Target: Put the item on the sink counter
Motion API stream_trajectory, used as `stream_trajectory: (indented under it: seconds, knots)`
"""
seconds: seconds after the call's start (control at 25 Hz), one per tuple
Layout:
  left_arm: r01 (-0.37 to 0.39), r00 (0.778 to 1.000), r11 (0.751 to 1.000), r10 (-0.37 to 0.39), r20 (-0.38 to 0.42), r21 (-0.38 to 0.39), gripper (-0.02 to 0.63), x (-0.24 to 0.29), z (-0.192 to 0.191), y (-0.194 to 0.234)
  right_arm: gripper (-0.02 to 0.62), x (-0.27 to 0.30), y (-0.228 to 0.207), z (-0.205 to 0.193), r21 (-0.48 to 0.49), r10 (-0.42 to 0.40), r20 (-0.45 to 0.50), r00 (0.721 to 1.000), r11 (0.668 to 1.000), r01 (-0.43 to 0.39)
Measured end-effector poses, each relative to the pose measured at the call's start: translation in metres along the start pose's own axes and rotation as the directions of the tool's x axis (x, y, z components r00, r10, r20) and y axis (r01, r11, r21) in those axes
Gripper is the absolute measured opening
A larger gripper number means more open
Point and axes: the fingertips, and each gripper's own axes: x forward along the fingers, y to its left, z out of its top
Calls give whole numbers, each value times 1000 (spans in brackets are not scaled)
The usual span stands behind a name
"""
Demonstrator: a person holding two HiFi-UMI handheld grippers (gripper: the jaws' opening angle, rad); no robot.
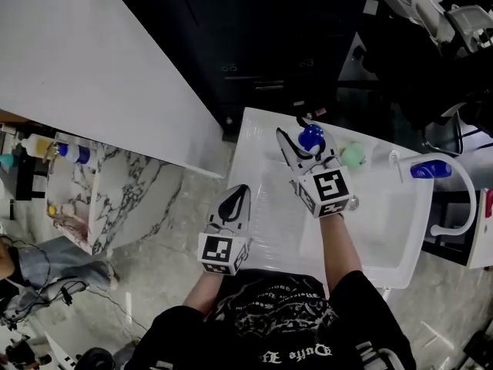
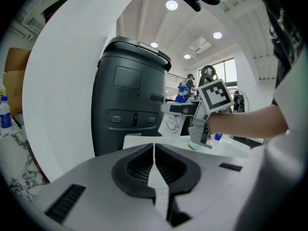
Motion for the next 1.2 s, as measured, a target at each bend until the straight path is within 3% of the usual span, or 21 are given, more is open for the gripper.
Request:
stream_trajectory:
  seconds: [0.84, 1.2]
  knots:
    - [-33, 998, 999, 31, -62, -33, 12, 41, -18, 34, 195, 64, -16, -71, 42, 23, -100, 995, 999, -18]
    - [-39, 996, 998, 35, -87, -45, 12, 49, -25, 41, 195, 76, -11, -81, -24, 42, -112, 993, 999, -45]
